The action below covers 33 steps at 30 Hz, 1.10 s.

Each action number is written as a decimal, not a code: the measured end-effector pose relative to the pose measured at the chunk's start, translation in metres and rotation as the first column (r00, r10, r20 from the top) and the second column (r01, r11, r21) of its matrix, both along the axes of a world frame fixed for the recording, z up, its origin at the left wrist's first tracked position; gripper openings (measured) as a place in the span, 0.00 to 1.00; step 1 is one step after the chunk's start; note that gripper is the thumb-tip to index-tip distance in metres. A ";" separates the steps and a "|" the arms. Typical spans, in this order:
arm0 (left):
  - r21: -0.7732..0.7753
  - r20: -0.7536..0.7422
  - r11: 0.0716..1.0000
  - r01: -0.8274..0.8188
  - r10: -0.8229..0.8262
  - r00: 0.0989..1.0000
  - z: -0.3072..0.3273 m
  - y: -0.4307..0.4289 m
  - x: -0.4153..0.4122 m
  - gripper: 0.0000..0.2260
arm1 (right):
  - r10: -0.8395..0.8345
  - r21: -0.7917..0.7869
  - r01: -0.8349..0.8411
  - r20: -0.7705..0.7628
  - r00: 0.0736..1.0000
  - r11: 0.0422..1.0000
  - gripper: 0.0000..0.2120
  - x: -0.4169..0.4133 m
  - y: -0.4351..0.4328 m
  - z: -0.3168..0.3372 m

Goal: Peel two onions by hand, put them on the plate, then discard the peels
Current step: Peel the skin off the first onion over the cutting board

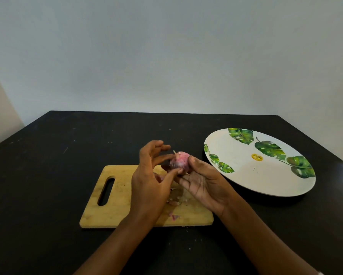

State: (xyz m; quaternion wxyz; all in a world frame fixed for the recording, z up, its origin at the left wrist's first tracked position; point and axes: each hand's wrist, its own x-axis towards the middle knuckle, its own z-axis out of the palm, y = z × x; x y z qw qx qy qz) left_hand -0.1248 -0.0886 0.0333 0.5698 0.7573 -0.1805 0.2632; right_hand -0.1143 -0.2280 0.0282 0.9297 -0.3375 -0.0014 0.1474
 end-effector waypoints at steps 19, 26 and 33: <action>0.094 -0.039 0.995 0.039 -0.035 0.999 -0.003 0.012 0.015 0.38 | -0.044 -0.210 0.054 0.052 0.998 0.976 0.19 -0.001 0.003 0.002; 0.129 -0.120 0.989 0.070 -0.055 0.991 -0.008 0.011 0.017 0.38 | -0.041 -0.298 0.049 0.031 0.999 0.953 0.17 -0.001 0.003 0.001; 0.213 -0.089 0.972 0.099 -0.081 0.993 -0.006 0.002 0.005 0.36 | -0.060 -0.248 0.058 0.002 0.998 0.967 0.22 -0.002 0.004 0.002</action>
